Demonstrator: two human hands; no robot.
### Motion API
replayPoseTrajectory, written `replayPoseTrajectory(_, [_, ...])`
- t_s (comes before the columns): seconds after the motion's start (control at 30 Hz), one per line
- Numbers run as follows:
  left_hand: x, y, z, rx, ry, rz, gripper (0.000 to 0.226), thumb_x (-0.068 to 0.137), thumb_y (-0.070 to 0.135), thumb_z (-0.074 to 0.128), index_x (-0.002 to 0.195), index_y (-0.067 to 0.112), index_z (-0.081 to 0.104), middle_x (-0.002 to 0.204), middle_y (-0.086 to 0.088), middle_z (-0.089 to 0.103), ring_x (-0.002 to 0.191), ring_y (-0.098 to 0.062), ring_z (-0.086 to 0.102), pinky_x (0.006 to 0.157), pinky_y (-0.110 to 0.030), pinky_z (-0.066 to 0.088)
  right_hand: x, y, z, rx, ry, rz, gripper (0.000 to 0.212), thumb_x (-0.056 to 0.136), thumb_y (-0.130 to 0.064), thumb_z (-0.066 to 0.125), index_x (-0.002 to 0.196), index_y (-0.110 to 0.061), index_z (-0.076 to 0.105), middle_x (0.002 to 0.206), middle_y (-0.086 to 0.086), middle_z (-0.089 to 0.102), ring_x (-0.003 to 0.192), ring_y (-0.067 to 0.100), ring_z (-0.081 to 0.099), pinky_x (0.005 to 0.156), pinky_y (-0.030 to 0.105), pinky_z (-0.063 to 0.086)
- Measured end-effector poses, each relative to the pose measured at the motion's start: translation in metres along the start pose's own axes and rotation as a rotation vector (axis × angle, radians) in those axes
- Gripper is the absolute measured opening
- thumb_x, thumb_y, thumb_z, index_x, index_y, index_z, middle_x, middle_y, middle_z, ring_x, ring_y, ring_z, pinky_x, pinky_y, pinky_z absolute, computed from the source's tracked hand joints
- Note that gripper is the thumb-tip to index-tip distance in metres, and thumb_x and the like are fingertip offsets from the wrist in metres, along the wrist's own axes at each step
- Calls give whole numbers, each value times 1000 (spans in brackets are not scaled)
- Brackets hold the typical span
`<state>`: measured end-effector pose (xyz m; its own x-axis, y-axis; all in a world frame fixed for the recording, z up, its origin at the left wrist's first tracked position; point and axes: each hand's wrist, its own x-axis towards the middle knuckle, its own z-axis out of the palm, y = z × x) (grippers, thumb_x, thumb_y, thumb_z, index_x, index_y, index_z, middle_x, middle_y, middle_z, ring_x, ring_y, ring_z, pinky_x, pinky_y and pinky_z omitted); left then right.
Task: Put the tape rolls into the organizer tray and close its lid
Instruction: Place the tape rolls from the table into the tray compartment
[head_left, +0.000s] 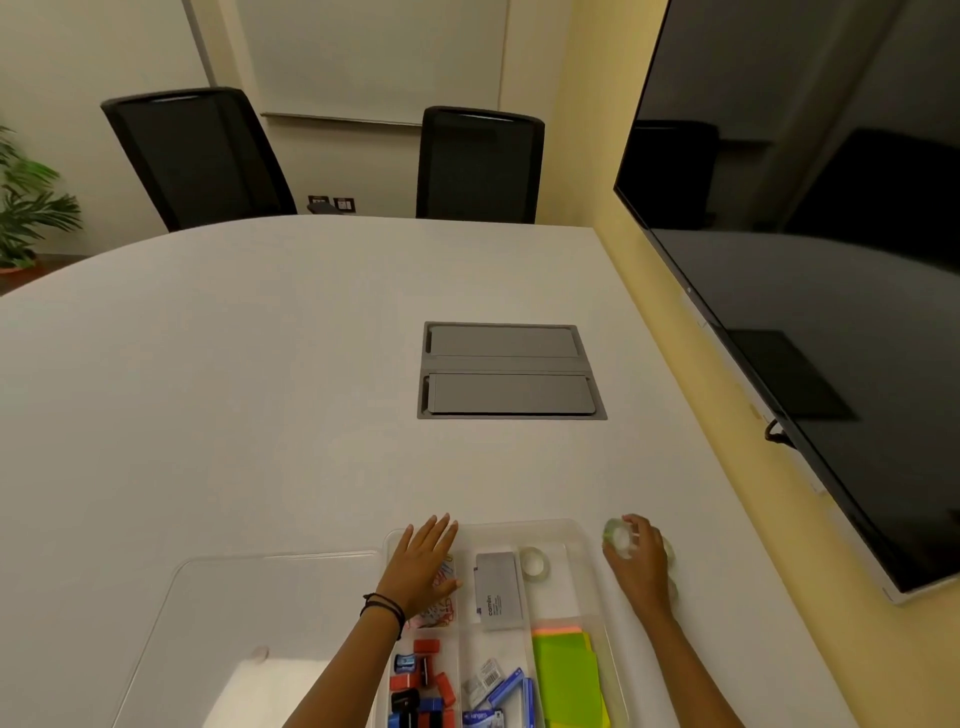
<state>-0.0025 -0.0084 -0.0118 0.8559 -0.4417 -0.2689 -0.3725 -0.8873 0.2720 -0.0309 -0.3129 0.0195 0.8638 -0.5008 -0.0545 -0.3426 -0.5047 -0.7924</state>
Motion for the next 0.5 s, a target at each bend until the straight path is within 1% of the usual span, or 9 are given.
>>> replayPoseTrajectory(0.1, [2, 2, 1, -23, -22, -31, 82, 90, 48, 50, 148, 18, 0, 159, -7, -2, 147, -23, -1, 119, -45, -1, 0, -17, 8, 86, -56, -101, 44, 72, 7, 71, 111, -2, 54, 113, 19, 53, 97, 29, 56, 84, 42, 50])
replayPoseTrajectory(0.13, [3, 2, 0, -22, -29, -39, 83, 90, 47, 51, 148, 19, -1, 159, -7, -3, 147, -23, -2, 119, -45, -2, -2, -20, 12, 80, -95, -138, 44, 72, 7, 71, 112, -3, 54, 114, 16, 52, 97, 25, 55, 85, 40, 51])
replayPoseTrajectory(0.2, [3, 3, -2, -20, -43, -48, 84, 89, 46, 52, 147, 19, -2, 159, -7, -4, 147, -23, -2, 119, -45, -2, -7, -24, 19, 22, -211, -234, 45, 74, 4, 70, 115, -6, 54, 113, 10, 53, 99, 21, 55, 86, 32, 47])
replayPoseTrajectory(0.3, [3, 4, -4, -25, -50, -46, 84, 90, 46, 52, 147, 19, -2, 159, -7, -4, 147, -23, -3, 119, -45, -2, -16, -26, 31, -162, -427, -381, 43, 79, -4, 65, 119, -10, 51, 118, 5, 53, 109, 18, 52, 92, 21, 40])
replayPoseTrajectory(0.37, [2, 5, -4, -25, -50, -49, 84, 90, 47, 52, 147, 19, -3, 159, -7, -4, 147, -23, -3, 119, -45, -2, -19, -23, 39, -336, -505, -460, 38, 84, -10, 59, 121, -12, 50, 121, 3, 52, 113, 17, 48, 89, 21, 41])
replayPoseTrajectory(0.4, [2, 5, -4, -23, -48, -51, 84, 90, 47, 52, 147, 19, -3, 159, -7, -5, 147, -23, -3, 119, -46, -2, -20, -21, 42, -414, -520, -483, 34, 86, -9, 55, 119, -12, 50, 121, 4, 52, 113, 18, 48, 86, 24, 44])
replayPoseTrajectory(0.43, [2, 5, -4, -20, -50, -51, 84, 90, 47, 52, 147, 19, -3, 159, -7, -5, 147, -23, -3, 119, -46, -2, -19, -21, 45, -481, -526, -490, 31, 87, -4, 49, 117, -11, 51, 120, 5, 52, 112, 19, 49, 82, 26, 45])
replayPoseTrajectory(0.5, [2, 5, -4, -16, -53, -50, 84, 90, 48, 51, 147, 18, -3, 159, -7, -5, 147, -24, -3, 119, -46, -2, -16, -19, 49, -585, -528, -485, 37, 86, 8, 39, 117, -9, 50, 120, 8, 52, 109, 21, 51, 77, 29, 46])
